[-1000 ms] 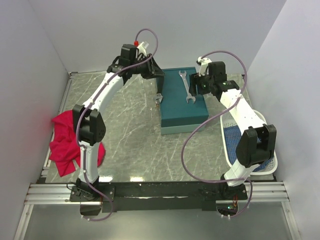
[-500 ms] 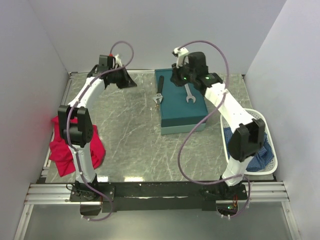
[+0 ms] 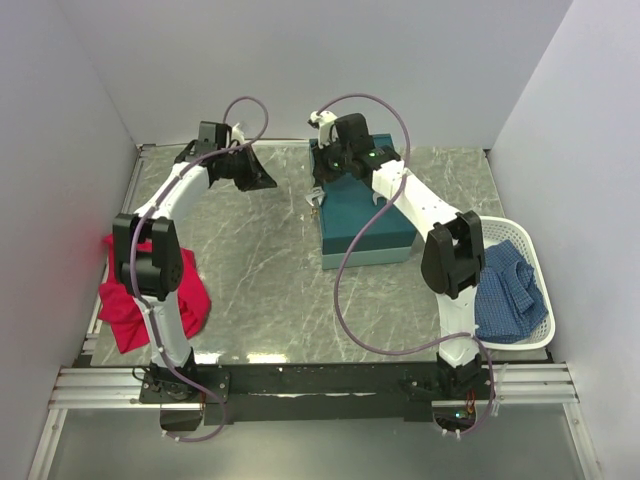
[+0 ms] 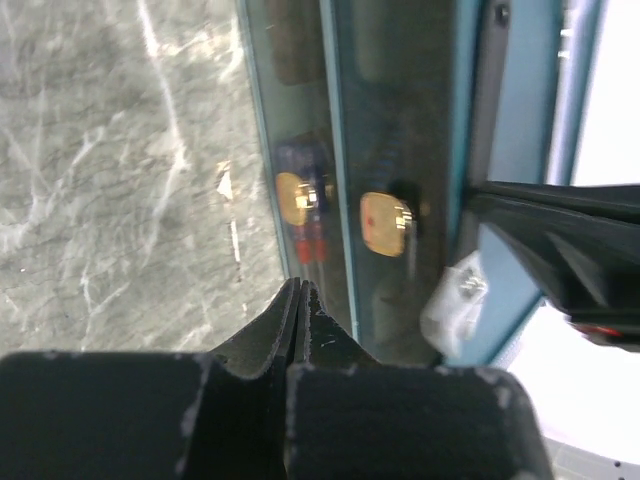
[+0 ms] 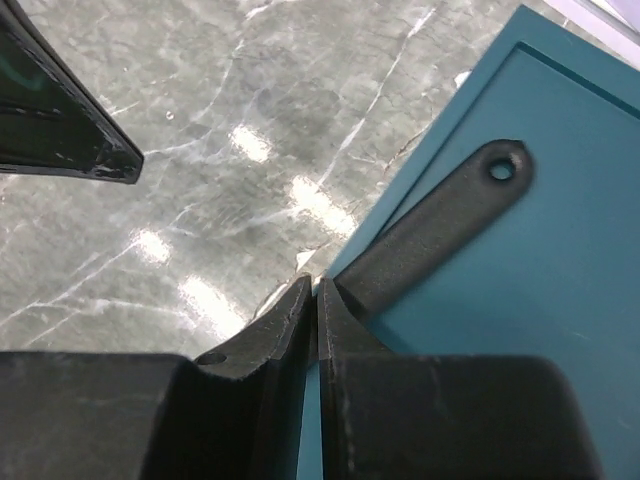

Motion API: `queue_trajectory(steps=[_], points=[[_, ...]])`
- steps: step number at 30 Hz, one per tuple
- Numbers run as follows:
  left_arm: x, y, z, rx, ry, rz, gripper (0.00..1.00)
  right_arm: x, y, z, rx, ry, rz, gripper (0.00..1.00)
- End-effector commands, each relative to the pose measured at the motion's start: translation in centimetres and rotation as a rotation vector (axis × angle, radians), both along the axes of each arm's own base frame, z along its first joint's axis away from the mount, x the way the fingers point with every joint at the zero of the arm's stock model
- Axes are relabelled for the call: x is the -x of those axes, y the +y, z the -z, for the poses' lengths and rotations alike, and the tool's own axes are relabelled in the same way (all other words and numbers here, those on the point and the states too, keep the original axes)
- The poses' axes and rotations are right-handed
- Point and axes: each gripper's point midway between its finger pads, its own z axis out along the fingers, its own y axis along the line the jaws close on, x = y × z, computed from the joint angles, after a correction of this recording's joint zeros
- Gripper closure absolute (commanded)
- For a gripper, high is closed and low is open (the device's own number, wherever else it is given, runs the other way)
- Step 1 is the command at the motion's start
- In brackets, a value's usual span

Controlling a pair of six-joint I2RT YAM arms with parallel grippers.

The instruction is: Sort the tools into containers

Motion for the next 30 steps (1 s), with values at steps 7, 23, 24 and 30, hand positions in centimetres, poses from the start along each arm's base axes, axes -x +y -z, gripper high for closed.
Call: queue_trajectory(steps=[7, 23, 24, 30], points=[[0.4, -0.5, -4.5, 0.039, -0.111, 0.014, 0.99, 0.3, 0.0, 0.3, 0.049, -0.011, -0.017, 0.86], [0.8, -3.9, -5.5, 0.103, -0.12, 0.114, 0.99, 0.5, -7.4, 4.1, 0.237, 0.024, 0.073, 0.99], [0.9, -4.0, -5.6, 0.106, -0.122, 0.117, 0.99, 0.6, -7.9, 4.3, 0.245, 0.03, 0.077, 1.0], [0.6, -3.9, -5.8, 0.097, -0.133, 0.109, 0.99, 0.7, -10.5, 4.1, 0.266, 0.024, 0.108, 1.0]])
